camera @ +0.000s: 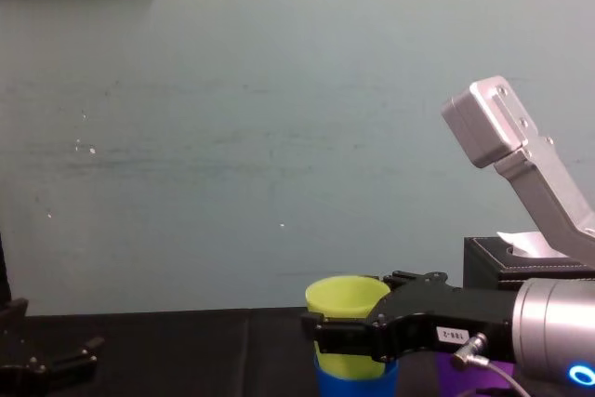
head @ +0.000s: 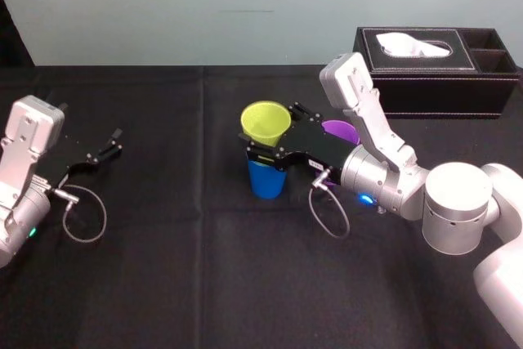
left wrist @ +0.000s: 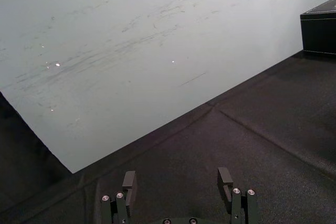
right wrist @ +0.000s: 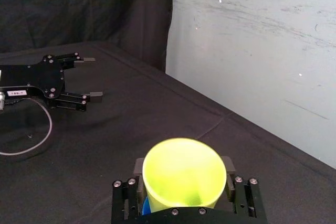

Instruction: Stack the three plastic cups sequentially using one hand.

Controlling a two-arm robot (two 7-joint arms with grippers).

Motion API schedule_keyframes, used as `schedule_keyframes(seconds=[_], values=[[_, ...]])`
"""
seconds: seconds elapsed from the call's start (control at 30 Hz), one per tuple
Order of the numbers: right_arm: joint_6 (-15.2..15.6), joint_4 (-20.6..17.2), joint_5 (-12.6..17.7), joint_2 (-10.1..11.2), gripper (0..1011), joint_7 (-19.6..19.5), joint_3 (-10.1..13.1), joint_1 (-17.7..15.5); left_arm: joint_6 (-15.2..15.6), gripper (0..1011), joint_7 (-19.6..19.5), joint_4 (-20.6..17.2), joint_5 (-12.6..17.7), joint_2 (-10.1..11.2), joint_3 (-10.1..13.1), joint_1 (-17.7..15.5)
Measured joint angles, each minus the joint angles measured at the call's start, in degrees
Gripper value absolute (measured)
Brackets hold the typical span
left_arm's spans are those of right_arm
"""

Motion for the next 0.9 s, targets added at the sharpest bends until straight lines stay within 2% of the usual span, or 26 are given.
schedule_keyframes(seconds=[0.2,0.47,0.7,0.9], values=[[0.02,-0.06,0.0,0.03,1003,0.0,-0.02,0.0,0.0,1012,0.0,0.0,0.0,0.0,0.0,0.0],[-0.09,-0.75,0.0,0.35,1003,0.0,0.19,-0.19,0.0,1011,0.0,0.0,0.0,0.0,0.0,0.0],[0.15,-5.2,0.0,2.57,1003,-0.87,2.02,-2.57,0.0,1011,0.0,0.0,0.0,0.0,0.0,0.0],[0.28,-10.54,0.37,5.47,1003,-1.75,4.46,-6.9,0.0,1011,0.0,0.0,0.0,0.0,0.0,0.0]])
